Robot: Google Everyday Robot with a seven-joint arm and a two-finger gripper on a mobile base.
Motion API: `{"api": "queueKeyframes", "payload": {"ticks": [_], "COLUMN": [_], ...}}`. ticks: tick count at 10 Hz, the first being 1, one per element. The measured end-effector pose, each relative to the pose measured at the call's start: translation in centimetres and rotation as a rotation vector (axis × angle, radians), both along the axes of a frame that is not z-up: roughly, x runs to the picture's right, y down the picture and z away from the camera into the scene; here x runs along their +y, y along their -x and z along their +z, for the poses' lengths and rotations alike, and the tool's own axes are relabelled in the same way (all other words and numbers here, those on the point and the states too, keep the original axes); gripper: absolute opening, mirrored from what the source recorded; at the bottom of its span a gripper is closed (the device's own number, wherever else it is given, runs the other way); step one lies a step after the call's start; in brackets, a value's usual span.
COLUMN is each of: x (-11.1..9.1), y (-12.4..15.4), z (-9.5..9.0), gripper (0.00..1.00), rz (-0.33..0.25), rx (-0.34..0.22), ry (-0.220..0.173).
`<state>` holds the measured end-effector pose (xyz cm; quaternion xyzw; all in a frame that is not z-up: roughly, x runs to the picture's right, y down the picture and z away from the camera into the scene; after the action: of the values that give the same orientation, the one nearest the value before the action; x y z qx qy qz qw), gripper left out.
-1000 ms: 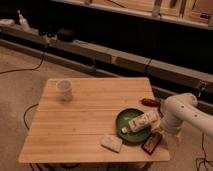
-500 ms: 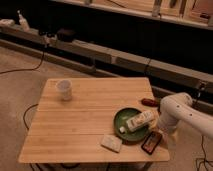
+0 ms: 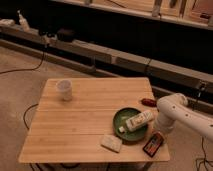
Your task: Place the eraser in the ceramic cup
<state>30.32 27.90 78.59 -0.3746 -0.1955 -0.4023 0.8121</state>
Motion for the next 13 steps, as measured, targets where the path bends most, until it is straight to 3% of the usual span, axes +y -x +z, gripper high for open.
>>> {"api": "queueKeyframes", "payload": {"ticks": [1,4,8,9,10,13], "x": [0.1,-1.2,-6.5,-8.2,-10.5,-15.9], "y": [0.1,-0.7,-1.3,-1.1,-0.7,1.5], "z": [-0.1,-2.1,-9.1,-9.8,-10.1,-7.8], "gripper": [0.17,0.17,0.17,0.17,0.17,0.17], "rz": [0.001,0.026,0.041,0.042,0.043,0.036], "rx": [-0.001,0.008,-0.018,-0.027,-0.041,-0.106], "ry": [0.0,-0.027,-0.071,-0.078,-0.085,-0.082]}}
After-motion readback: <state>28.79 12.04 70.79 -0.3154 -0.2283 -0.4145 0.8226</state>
